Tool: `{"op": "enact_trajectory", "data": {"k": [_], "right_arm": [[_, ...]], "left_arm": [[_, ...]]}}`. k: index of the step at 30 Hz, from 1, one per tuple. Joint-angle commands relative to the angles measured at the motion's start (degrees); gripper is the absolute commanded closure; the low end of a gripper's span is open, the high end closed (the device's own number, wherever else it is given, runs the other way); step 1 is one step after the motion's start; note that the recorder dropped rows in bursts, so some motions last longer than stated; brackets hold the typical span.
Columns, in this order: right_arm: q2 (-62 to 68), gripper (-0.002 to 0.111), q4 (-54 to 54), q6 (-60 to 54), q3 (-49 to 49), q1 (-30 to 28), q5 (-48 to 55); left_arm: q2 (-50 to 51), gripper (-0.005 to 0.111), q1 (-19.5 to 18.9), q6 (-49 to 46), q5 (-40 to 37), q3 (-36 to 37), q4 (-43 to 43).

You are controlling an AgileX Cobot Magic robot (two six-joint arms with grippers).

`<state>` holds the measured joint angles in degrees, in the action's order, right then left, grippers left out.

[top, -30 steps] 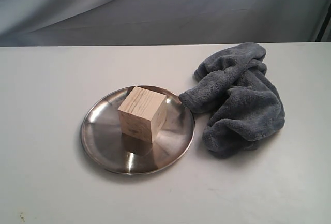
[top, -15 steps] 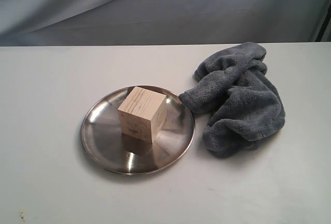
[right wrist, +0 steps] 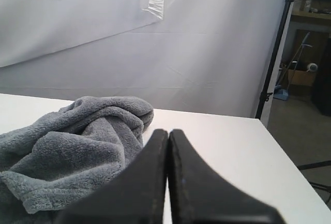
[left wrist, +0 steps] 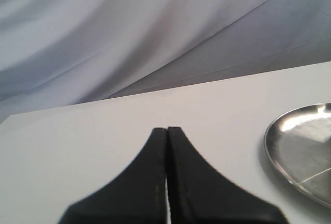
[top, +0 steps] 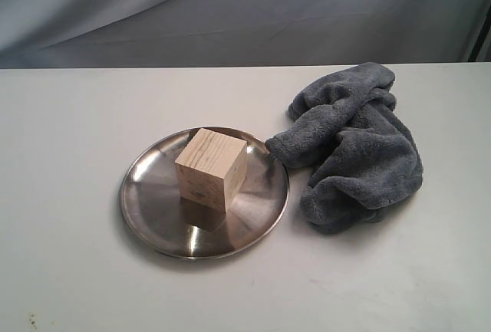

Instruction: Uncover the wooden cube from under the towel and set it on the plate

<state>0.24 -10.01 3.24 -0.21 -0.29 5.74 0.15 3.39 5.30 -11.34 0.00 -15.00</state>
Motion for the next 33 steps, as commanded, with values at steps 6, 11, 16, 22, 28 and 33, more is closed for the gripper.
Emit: {"op": "enact_trajectory", "data": {"k": [6, 11, 16, 22, 28, 33], "right_arm": [[-0.24, 0.108, 5.07, 0.42, 0.21, -0.28, 5.41], [-0.24, 0.108, 5.17, 0.82, 0.21, -0.28, 7.6], [-0.24, 0.108, 6.28, 1.71, 0.21, -0.28, 11.24], [-0.24, 0.108, 7.32, 1.41, 0.21, -0.28, 12.54], [-0.24, 0.108, 2.44, 1.12, 0.21, -0.28, 13.91], [-0.24, 0.108, 2.76, 1.56, 0.21, -0.28, 14.09]], "left_arm": [[-0.15, 0.107, -0.06, 0.23, 0.62, 0.0, 0.34], [-0.15, 0.107, -0.06, 0.23, 0.62, 0.0, 0.34], [-0.15, 0.107, -0.06, 0.23, 0.62, 0.0, 0.34], [-0.15, 0.107, -0.06, 0.23, 0.62, 0.0, 0.34], [-0.15, 0.107, -0.06, 0.13, 0.62, 0.0, 0.34], [-0.15, 0.107, -0.06, 0.13, 0.62, 0.0, 0.34]]}}
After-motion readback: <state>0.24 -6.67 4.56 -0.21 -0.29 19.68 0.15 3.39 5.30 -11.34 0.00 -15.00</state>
